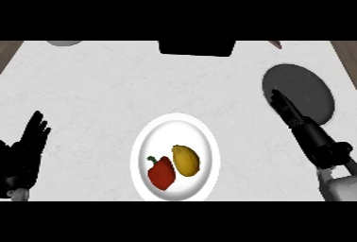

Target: Pick the lemon from the plate and place it in the pan

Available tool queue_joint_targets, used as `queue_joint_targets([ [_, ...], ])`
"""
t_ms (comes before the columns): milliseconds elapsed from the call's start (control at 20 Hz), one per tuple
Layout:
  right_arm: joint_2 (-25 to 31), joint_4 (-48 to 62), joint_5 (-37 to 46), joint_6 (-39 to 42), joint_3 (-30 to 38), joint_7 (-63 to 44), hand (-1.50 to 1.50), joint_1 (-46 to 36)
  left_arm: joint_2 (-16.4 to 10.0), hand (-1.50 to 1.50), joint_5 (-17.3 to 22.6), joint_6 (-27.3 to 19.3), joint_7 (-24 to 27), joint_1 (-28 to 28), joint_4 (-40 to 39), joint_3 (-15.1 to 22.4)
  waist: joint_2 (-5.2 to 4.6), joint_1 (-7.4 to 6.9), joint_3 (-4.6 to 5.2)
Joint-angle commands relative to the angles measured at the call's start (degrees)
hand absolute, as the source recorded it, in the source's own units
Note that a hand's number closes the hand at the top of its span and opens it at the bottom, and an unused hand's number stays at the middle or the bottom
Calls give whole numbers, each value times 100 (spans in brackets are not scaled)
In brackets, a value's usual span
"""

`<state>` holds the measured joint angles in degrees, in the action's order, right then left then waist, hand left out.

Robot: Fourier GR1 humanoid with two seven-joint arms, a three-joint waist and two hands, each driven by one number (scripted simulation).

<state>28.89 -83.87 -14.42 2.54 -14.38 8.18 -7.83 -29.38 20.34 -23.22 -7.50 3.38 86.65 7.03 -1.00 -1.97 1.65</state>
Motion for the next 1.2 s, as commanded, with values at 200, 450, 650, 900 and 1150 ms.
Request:
queue_joint_targets([
  [200,-1218,-529,-967,1699,-1033,101,150,-1759,297,0,29,400,159,-970,487,375,-17,-361,-178],
  [450,-538,192,427,1998,-704,1880,150,-2151,480,0,205,488,-113,-1172,558,429,50,55,-182],
  [650,-115,1407,1044,2507,-534,2684,-150,-2587,544,0,196,751,127,-1444,32,270,41,97,-169],
  [900,107,1656,2016,2403,-698,3462,-150,-3175,735,0,24,680,222,-1299,79,393,57,69,-167],
  [1150,-215,1788,2285,2590,-816,3017,-150,-4051,559,0,81,706,-338,-1594,207,149,79,87,-164],
])
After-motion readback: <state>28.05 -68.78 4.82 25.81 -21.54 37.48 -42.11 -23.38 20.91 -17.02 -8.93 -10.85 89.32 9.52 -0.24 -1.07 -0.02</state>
